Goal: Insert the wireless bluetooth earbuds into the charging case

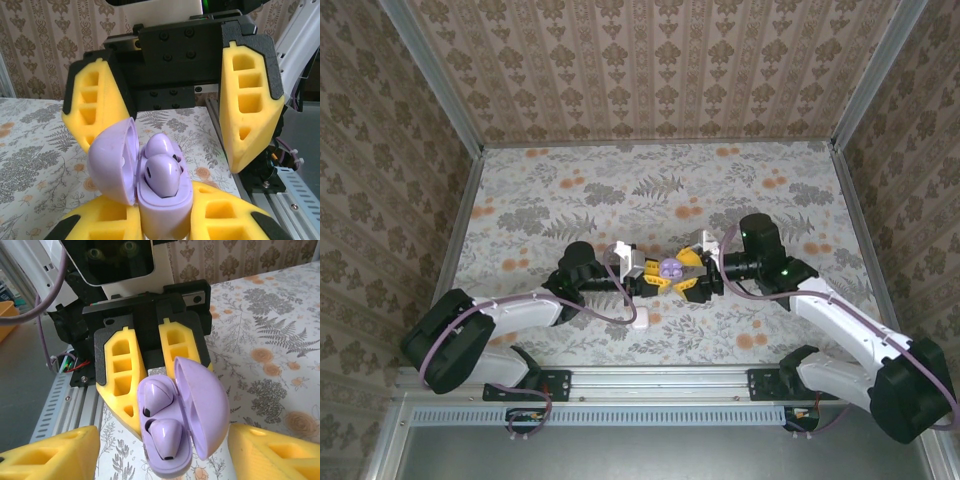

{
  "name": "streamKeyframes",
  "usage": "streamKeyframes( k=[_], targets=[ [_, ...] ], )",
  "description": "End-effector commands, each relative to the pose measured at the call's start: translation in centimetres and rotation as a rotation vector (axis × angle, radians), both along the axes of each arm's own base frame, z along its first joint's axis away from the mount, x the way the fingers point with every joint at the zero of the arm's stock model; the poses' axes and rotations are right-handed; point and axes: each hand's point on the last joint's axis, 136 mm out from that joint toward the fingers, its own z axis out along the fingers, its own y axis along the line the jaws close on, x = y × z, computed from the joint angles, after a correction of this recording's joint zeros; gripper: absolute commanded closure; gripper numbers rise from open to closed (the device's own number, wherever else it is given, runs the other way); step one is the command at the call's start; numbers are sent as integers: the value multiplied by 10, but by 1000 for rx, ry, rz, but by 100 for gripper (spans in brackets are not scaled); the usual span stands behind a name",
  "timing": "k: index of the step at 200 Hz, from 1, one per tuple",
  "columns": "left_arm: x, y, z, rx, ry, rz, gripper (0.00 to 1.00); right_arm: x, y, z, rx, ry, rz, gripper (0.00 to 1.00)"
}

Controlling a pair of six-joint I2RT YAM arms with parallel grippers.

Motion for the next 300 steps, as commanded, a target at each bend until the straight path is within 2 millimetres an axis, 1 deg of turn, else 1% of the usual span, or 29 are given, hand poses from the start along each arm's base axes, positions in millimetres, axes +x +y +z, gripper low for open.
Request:
streamKeyframes(
  k=[1,57,107,120,141,156,181,203,216,232,278,290,300],
  targets=[
    [-1,-1,16,-33,-52,-5,90,-6,6,16,35,-36,69,34],
    [5,-1,12,-23,-45,35,90,-19,3,26,61,-103,109,48],
    [6,0,12,-23,-45,42,90,-28,-5,34,79,-149,95,51],
    [5,0,12,-25,-45,39,90,-26,-8,32,68,-159,66,51],
    [3,0,14,-32,-50,30,90,-11,-14,26,33,-193,-33,49],
    [2,0,16,-36,-53,23,90,-6,-14,24,18,-199,-56,49],
    [2,0,17,-41,-56,20,90,-5,-10,21,2,-172,-20,49],
    [1,0,18,-41,-53,17,90,-6,-4,18,0,-150,30,52],
    [1,0,18,-42,-55,18,90,-5,-1,18,-1,-149,47,55],
    [2,0,19,-43,-55,19,90,-5,1,17,4,-150,66,62],
    [3,0,19,-42,-56,23,90,-5,3,15,-1,-155,90,80],
    [3,0,19,-39,-55,27,89,-5,2,13,-7,-156,91,83],
    [5,0,19,-37,-54,35,87,-6,2,12,-12,-158,91,84]
  ],
)
